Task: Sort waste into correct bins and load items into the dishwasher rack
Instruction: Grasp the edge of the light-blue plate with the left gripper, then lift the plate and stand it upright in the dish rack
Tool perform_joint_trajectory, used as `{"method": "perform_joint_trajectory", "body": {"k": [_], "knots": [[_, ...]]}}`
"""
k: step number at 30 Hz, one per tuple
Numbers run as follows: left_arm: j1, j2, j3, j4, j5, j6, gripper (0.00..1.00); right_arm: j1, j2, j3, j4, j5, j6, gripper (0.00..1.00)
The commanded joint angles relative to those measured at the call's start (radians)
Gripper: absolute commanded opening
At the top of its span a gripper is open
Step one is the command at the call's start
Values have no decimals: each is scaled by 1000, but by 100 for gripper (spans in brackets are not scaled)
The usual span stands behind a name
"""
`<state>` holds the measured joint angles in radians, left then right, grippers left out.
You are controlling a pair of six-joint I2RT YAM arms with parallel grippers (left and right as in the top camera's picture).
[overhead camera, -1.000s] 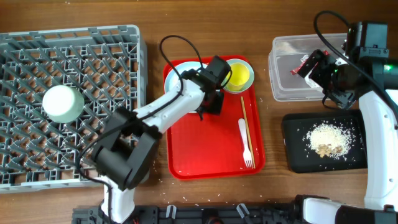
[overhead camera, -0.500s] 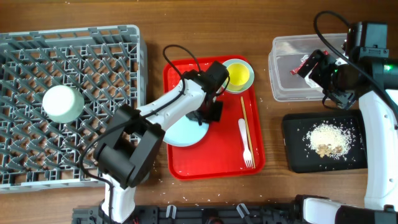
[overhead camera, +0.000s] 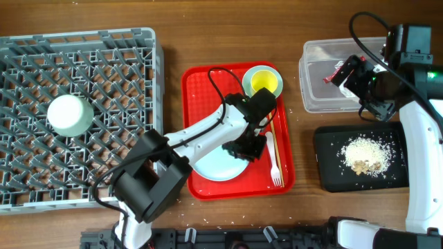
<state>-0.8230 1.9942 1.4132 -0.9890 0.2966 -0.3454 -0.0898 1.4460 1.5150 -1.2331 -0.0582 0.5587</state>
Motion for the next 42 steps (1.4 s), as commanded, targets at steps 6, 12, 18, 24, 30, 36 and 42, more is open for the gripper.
{"method": "perform_joint_trajectory", "body": {"k": [6,12,18,24,30,36,42], "knots": [[-76,-17,-21,67,-156,-57,31,0,-12,9,3,16,-6,100],[-92,-17,-146,167,-246,-89,23,0,-12,9,3,16,-6,100],[-92,-27,-113,132,-242,-89,4,0,-12,9,3,16,-6,100],[-89,-179,79,2,-242,-87,4,0,-12,9,3,16,-6,100],[8,-475,91,-5,-288,81,4,0,-12,9,3,16,-6,100],[394,-661,91,125,-290,139,4,0,-12,9,3,16,-6,100],[864,-584,90,376,229,320,4,0,-12,9,3,16,-6,100]]}}
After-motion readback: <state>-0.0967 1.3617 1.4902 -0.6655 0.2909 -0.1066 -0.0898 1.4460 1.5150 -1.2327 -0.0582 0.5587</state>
